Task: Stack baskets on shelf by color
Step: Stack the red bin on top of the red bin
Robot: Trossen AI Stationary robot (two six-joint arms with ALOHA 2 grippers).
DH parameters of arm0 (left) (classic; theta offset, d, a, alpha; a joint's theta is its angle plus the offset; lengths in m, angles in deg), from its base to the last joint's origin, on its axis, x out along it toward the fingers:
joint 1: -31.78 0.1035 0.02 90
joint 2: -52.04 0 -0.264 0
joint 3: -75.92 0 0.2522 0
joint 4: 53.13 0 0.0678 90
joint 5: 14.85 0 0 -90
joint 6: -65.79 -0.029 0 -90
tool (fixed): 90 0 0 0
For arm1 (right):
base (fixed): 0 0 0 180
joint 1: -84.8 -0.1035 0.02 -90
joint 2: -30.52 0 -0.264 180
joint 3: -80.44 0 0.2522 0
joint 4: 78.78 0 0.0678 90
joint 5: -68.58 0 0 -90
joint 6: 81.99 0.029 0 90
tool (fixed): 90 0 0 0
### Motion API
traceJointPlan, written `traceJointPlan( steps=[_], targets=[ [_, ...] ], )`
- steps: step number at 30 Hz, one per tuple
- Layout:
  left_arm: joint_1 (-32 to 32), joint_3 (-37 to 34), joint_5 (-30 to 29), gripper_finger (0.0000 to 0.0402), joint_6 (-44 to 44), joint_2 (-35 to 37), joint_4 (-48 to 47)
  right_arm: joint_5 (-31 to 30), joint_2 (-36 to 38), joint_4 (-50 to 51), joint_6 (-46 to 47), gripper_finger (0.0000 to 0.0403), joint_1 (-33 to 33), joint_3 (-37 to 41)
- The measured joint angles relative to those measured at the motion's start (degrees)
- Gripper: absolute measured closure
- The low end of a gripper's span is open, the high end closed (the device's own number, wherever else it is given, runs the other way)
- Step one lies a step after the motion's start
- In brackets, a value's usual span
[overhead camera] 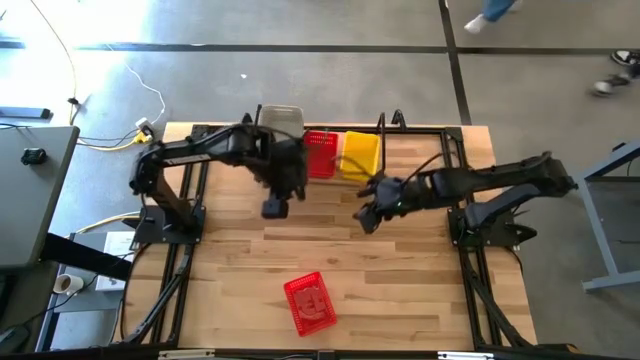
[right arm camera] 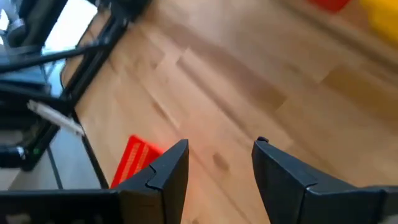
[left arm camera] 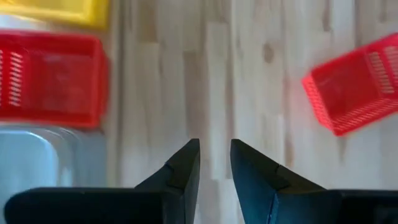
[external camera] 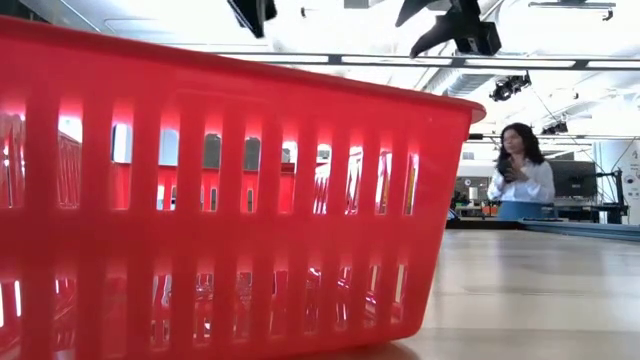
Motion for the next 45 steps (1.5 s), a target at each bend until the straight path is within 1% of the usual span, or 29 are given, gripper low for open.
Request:
traceJointPlan(
  steps=[4, 9, 12, 15, 18, 23, 26, 29, 34, 41, 45],
  targets=[
    [-4.26, -3.38, -1.29, 0.0322, 4.68, 2.58, -1.34, -0.04, -3.77, -3.13, 0.02, 0.0242, -3.68, 0.00],
    [-9.63, -11.55, -3.59, 0.0322, 13.67, 7.52, -1.09, 0.72, -8.57, -9.62, -0.04, 0.0242, -7.25, 0.02],
    [-12.96, -17.16, -5.66, 0.0322, 19.56, 11.20, -0.22, 2.06, -11.45, -14.15, 0.06, 0.0242, -8.51, 0.02],
    [-15.85, -22.44, -6.73, 0.0322, 25.41, 14.78, 2.80, 3.33, -14.22, -18.23, 0.23, 0.0242, -9.71, 0.02],
    [-18.26, -26.73, -8.83, 0.0322, 31.05, 17.83, 5.98, 3.82, -17.05, -21.11, 0.24, 0.0242, -10.74, 0.02],
    [-21.02, -31.76, -12.34, 0.0322, 39.05, 20.71, 6.38, 4.91, -21.93, -25.58, 1.46, 0.0242, -11.57, 0.11],
    [-21.94, -33.50, -12.82, 0.0322, 42.74, 21.38, 8.57, 6.27, -24.42, -26.71, 1.75, 0.0242, -11.53, 0.13],
    [-22.86, -34.69, -12.98, 0.0322, 44.59, 21.32, 8.67, 7.00, -27.00, -28.24, 1.74, 0.0242, -11.53, 0.11],
    [-24.81, -35.14, -13.47, 0.0322, 45.13, 20.72, 9.29, 8.35, -30.93, -31.36, 2.56, 0.0242, -11.53, 0.11],
    [-26.16, -35.25, -15.68, 0.0322, 46.62, 20.54, 9.15, 10.90, -33.66, -33.23, 3.26, 0.0242, -11.53, 0.11],
    [-26.36, -35.23, -15.80, 0.0322, 47.50, 20.56, 9.38, 11.39, -34.93, -33.13, 3.26, 0.0242, -11.51, 0.11]
  ],
)
